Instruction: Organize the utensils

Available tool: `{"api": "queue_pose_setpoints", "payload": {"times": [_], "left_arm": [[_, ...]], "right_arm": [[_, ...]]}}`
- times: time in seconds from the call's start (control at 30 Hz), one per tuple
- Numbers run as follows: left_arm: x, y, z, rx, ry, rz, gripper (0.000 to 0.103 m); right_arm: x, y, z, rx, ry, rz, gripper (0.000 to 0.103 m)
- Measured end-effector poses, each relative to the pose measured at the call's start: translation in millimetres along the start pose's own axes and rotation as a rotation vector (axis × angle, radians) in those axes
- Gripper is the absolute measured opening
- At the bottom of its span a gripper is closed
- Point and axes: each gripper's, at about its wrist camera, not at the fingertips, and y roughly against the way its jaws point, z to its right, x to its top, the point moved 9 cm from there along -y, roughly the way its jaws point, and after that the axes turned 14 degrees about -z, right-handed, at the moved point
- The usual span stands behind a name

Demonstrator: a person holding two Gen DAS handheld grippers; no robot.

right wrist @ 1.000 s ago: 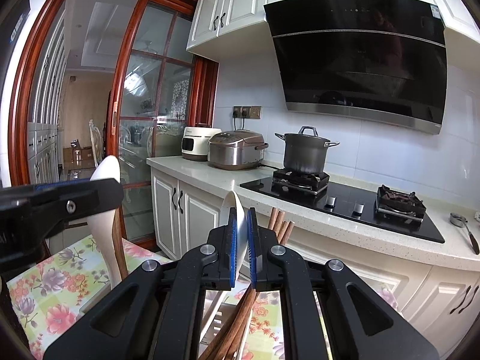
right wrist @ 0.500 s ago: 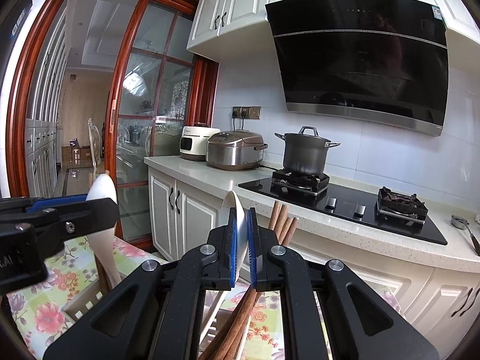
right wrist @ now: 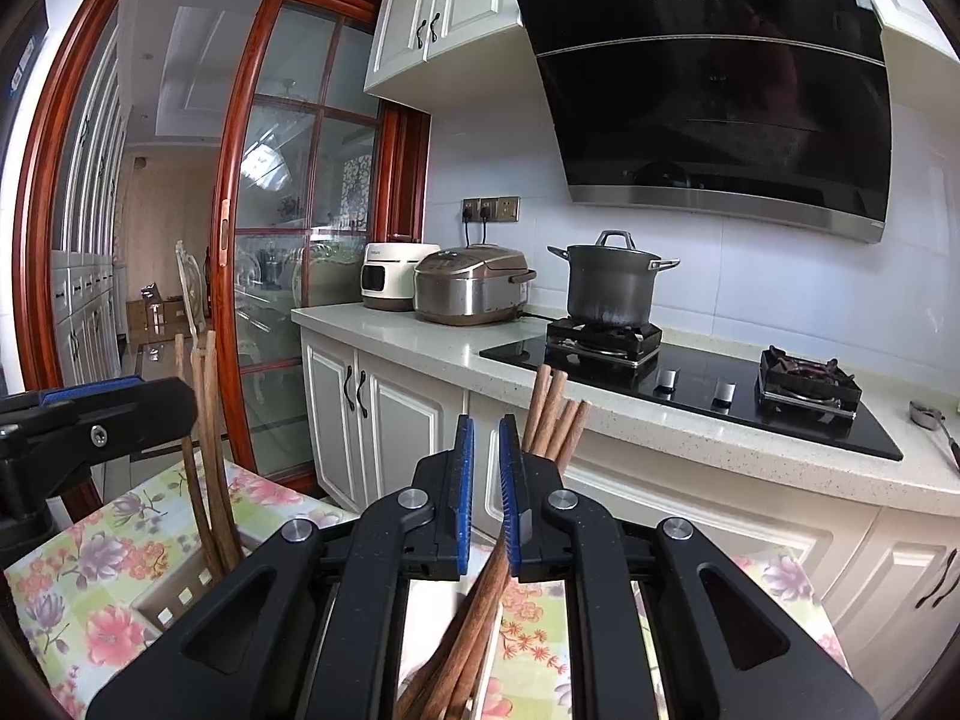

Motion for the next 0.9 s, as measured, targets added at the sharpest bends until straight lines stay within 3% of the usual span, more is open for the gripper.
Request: {"api": "queue_pose_setpoints", "payload": {"times": [0.2, 0.4, 0.47, 0.53, 0.63, 0.8, 0.9], "left_arm": [[-10.6, 13.4, -14.3, 0.029, 0.014, -0.001, 0.053], [-34.1, 40.1, -18.5, 0.094, -0.005, 0.015, 0.074], [-47.0, 50.7, -19.9, 0.12, -0.015, 0.014, 0.083], [-60.5, 62.5, -21.9, 0.135, -0.018, 0.019, 0.09], [-79.9, 78.0, -25.9, 0.144, -0.009, 0.021, 0.098], [-110.8, 97.8, -30.4, 0.148, 0.005, 0.004, 0.098], [-126.4, 108.4, -30.6, 0.153, 0.001, -0.004, 0.098]], "right_arm": [[-9.4, 17.4, 7.0, -0.003, -0.016, -0.013, 0.012], [-32.2, 51.8, 7.9, 0.018, -0.033, -0.052, 0.014], [-42.7, 63.6, 7.2, 0.032, -0.037, -0.076, 0.02], [-56.4, 77.1, 7.1, 0.049, -0.049, -0.103, 0.033], [-76.9, 95.5, 6.5, 0.063, -0.057, -0.137, 0.037], [-112.1, 122.8, 2.6, 0.107, -0.085, -0.218, 0.056], [-127.6, 139.2, 0.0, 0.12, -0.104, -0.248, 0.061]]}}
